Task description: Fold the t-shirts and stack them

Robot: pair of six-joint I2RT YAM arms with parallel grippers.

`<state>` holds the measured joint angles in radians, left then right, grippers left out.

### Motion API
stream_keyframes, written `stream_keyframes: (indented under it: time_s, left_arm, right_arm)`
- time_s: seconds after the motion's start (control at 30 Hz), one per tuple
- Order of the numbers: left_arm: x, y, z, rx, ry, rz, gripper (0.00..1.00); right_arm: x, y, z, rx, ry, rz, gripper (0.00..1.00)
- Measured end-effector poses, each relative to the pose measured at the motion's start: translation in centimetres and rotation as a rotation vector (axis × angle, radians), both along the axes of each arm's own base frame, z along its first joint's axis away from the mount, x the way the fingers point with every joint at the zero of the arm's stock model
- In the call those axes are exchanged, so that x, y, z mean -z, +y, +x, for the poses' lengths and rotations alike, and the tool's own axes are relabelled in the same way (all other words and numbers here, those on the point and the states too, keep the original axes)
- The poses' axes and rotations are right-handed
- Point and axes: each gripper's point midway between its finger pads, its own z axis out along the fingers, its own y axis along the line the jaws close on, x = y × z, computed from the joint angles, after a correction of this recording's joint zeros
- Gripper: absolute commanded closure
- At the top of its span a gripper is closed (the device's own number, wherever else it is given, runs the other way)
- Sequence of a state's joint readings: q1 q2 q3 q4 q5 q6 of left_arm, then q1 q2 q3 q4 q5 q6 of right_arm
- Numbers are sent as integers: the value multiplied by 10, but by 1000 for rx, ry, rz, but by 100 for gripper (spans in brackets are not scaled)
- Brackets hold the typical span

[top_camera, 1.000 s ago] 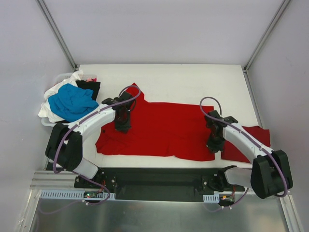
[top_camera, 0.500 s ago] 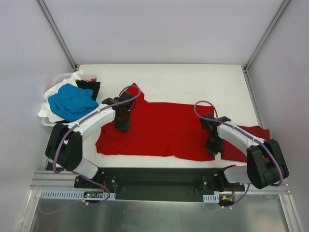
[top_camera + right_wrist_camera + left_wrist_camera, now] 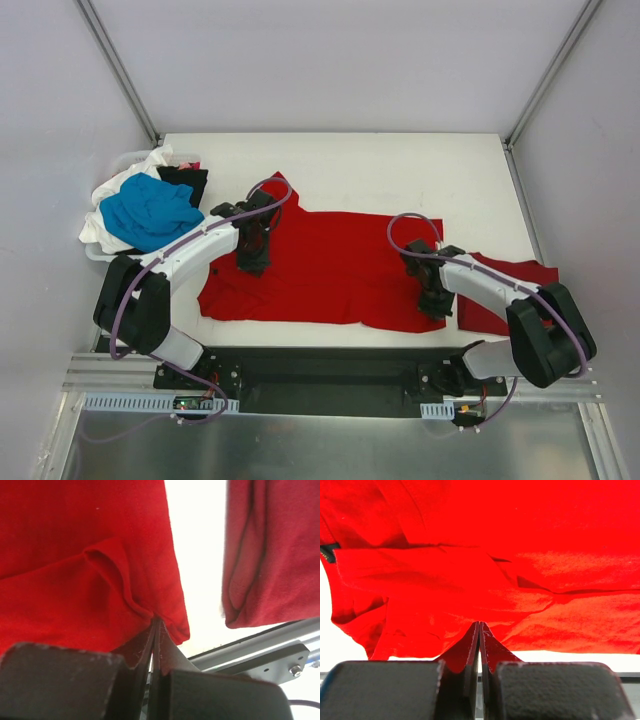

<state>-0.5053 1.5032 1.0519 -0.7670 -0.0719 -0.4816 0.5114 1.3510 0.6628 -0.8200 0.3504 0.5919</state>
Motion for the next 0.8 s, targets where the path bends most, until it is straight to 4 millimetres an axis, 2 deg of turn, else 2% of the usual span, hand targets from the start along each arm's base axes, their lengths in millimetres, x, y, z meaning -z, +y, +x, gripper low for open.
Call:
stream_keyframes:
  time_s: [0.2,0.47,0.63,0.7,0.73,0.8]
  left_arm:
    - [0,2,-1,0,1,11,100]
    - [0,3,-1,1,1,13,100]
    - [0,3,0,2,-1,15,100]
    - [-4,5,0,2,-3,28,100]
    - [-11,6,4,3,-10,39,100]
    - [-36,1,27,8,-72,46,100]
  right_arm:
    - [-2,-11,0,56,-5,-76,99]
    - [-11,-29,-12,124,-2,-173,99]
    - [-17,-28,-11,112,-34,-160,98]
    - [-32,-19,1,78,-104,-109,95]
    - [-46,-11,13,63,-159,-65,89]
    - [-84,3,46,59,-269,22,80]
